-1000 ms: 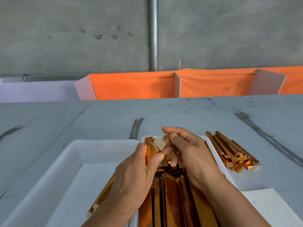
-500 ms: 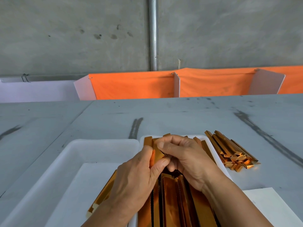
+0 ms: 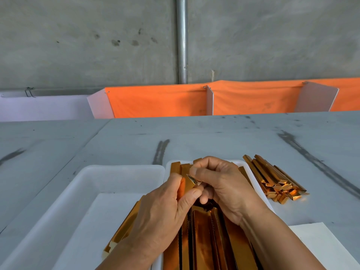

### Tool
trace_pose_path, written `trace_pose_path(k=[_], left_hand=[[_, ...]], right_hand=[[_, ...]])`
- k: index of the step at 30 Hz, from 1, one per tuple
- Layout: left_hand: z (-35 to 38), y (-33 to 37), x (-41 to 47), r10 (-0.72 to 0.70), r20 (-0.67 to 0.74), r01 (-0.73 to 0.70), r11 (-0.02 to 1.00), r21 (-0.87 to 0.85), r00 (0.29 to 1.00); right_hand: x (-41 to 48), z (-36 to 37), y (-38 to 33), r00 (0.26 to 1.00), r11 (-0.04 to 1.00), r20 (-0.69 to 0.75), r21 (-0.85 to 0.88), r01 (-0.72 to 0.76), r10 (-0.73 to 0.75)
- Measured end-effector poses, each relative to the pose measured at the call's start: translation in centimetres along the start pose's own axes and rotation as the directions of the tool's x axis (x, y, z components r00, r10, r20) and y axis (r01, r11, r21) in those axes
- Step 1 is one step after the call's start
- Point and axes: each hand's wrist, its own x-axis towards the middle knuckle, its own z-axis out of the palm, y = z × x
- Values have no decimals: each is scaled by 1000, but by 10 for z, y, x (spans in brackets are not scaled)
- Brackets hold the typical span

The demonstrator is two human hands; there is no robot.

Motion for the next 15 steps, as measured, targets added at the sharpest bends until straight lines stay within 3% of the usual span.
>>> trace_pose_path(k=[8,15], left_hand=[[1,-3,1,-16,6,16,1000,18,1000],[1,-3,0,-24,-3,24,999,30,1000]], right_hand=[[-2,1,3,998,984,-23,-171,59,-64],[-3,1,1,998,982,-31,-184,44,-51]])
